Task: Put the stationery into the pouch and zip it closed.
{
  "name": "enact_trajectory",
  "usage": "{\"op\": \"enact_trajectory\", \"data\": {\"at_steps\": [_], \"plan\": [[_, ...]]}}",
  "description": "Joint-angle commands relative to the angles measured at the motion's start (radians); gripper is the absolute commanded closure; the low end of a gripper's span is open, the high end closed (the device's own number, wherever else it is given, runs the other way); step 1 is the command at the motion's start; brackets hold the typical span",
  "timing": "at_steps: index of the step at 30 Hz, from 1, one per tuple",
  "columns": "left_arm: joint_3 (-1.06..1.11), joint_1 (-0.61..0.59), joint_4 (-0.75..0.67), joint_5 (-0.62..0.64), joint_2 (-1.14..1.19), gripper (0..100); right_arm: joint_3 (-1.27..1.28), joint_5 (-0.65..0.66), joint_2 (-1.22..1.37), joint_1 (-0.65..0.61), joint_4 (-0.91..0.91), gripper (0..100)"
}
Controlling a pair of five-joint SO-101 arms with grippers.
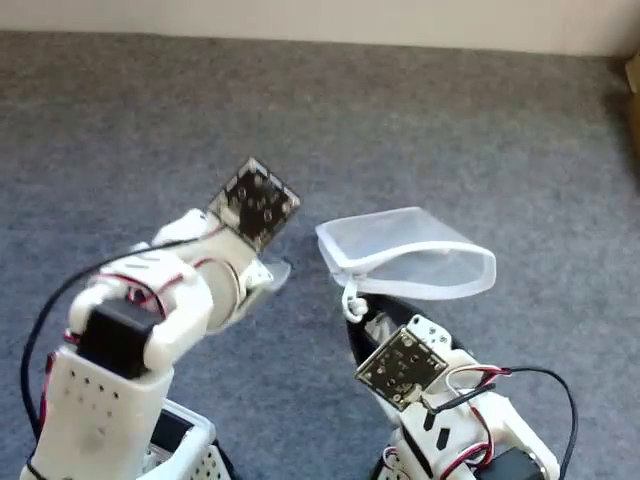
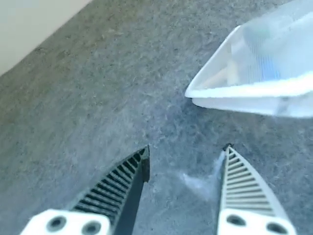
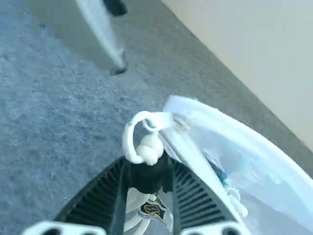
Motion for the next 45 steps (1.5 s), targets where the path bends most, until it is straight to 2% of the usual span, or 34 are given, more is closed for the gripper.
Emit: {"op": "enact_trajectory", "data": {"at_steps": [1,5,18,22,29,33,38,45], "plan": [[0.153,0.119,-0.117,-0.009,-0.140,73,-0.067,0.029,0.001,0.085,0.007,99.3],[0.216,0.168,-0.176,-0.011,-0.203,70,-0.067,0.031,-0.001,0.104,0.005,99.3],[0.344,0.202,-0.437,-0.101,-0.205,70,-0.116,0.031,-0.001,0.105,0.059,99.3],[0.367,0.272,-0.466,-0.135,-0.205,70,-0.183,0.031,-0.001,0.101,0.105,99.3],[0.372,0.302,-0.523,-0.135,-0.205,70,-0.188,0.032,-0.001,0.099,0.104,99.3],[0.401,0.361,-0.540,-0.135,-0.205,70,-0.188,0.032,-0.001,0.099,0.104,99.3],[0.519,0.380,-0.690,-0.132,-0.205,70,-0.188,0.032,-0.001,0.099,0.104,99.3],[0.591,0.378,-0.821,-0.132,-0.214,78,-0.188,0.032,-0.001,0.099,0.104,99.3]]}}
